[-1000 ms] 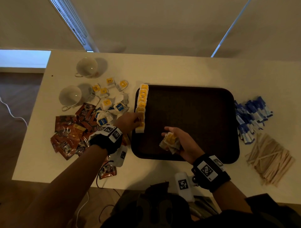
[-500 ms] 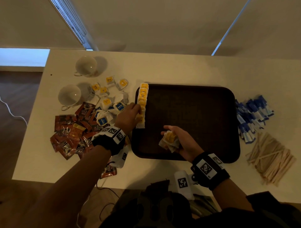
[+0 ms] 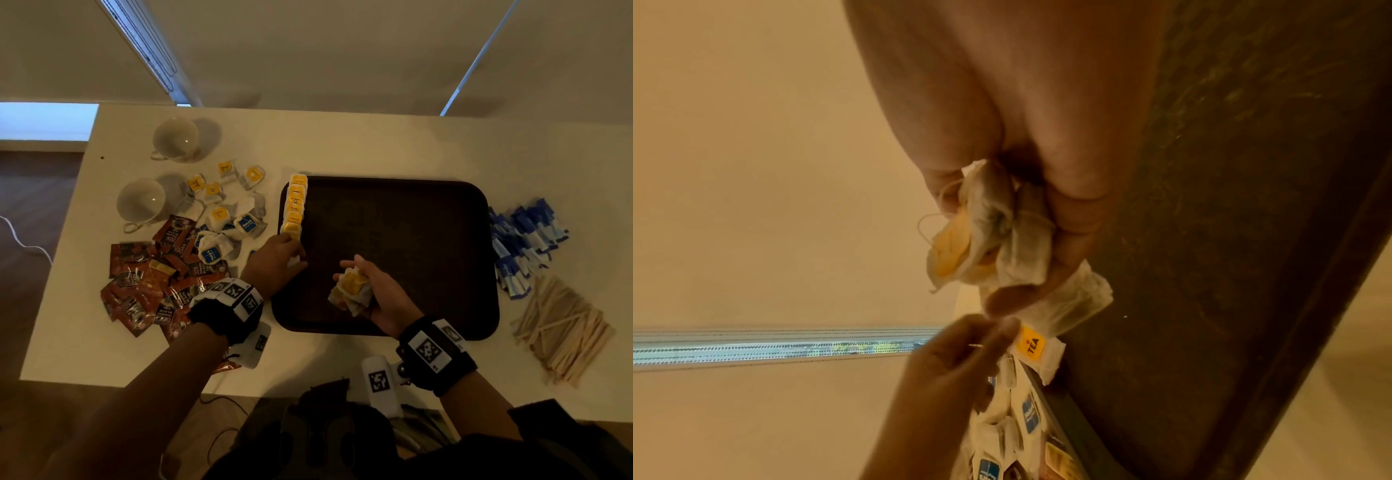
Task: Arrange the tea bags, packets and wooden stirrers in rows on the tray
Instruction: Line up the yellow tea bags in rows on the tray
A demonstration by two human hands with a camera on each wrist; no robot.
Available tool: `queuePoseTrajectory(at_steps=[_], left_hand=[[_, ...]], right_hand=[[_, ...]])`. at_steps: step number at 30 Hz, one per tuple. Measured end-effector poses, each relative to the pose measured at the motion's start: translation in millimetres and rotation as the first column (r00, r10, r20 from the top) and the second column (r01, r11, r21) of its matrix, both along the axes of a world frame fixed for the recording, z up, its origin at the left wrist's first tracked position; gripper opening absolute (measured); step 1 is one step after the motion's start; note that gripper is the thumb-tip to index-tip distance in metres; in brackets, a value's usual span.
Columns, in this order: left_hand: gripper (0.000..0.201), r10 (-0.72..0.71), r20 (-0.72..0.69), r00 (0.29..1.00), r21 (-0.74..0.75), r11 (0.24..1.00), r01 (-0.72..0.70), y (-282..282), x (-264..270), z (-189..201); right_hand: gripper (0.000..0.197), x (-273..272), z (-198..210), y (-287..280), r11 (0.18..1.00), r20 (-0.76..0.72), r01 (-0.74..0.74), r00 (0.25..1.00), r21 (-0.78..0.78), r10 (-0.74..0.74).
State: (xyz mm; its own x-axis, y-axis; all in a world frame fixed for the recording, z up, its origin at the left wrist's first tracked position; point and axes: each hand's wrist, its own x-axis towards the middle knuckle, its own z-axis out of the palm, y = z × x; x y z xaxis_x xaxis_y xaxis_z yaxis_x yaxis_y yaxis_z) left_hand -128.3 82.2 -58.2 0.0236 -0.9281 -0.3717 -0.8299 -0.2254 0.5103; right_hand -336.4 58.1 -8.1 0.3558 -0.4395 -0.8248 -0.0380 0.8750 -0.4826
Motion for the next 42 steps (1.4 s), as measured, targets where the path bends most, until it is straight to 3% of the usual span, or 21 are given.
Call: queuePoseTrajectory(at_steps=[2, 6, 9, 13, 17, 22, 27, 29, 34, 42], left_hand=[[0.019, 0.047, -0.175, 0.983, -0.102, 0.993, -0.066, 1, -15, 19], [0.022, -0.051, -0.372, 0.927, -0.084, 0.996, 0.021, 7, -46, 41], [0.017, -0.028, -0.415, 0.909, -0.133, 0.991, -0.03, 11, -55, 42], [0.013, 0.135, -0.473, 0.871, -0.109, 0.972, -0.21, 13, -57, 47], [0.016, -0.009, -0.406, 0.914, -0.144, 0.988, -0.054, 19, -59, 44], [0.011, -0.01, -0.514, 0.857, -0.174, 0.98, -0.093, 23, -58, 57], [0.009, 0.042, -0.562, 0.826, -0.092, 0.989, -0.113, 30, -39, 76], [0.01, 0.077, -0.55, 0.832, -0.098, 0.983, -0.156, 31, -24, 75], [0.011, 0.095, -0.354, 0.93, -0.156, 0.975, -0.159, 35, 13, 51], [0.009, 0.035, -0.154, 0.988, 0.178, 0.984, -0.007, 25, 23, 9]], right_hand=[[0.035, 0, -1, 0, 1.0, 0.018, 0.014, 1.0, 0.003, -0.014], [0.038, 2, -3, 4, 1.0, 0.042, -0.012, 0.999, -0.004, 0.012], [0.039, 2, -2, 5, 1.0, 0.042, -0.01, 0.999, -0.023, 0.011], [0.039, -1, -2, 5, 1.0, 0.04, 0.012, 0.999, -0.008, -0.012], [0.047, 0, -1, 6, 1.0, 0.02, -0.005, 1.0, -0.003, 0.005], [0.046, 0, -1, 6, 1.0, 0.046, 0.028, 0.999, 0.012, -0.029], [0.038, 0, -3, 5, 0.998, 0.049, 0.052, 0.997, 0.031, -0.054], [0.037, 0, -3, 4, 0.998, 0.025, 0.055, 0.998, 0.027, -0.056], [0.037, -1, -2, 5, 0.997, 0.005, 0.073, 0.997, 0.027, -0.073], [0.037, -2, -4, 6, 0.997, 0.016, 0.079, 0.997, 0.025, -0.079]])
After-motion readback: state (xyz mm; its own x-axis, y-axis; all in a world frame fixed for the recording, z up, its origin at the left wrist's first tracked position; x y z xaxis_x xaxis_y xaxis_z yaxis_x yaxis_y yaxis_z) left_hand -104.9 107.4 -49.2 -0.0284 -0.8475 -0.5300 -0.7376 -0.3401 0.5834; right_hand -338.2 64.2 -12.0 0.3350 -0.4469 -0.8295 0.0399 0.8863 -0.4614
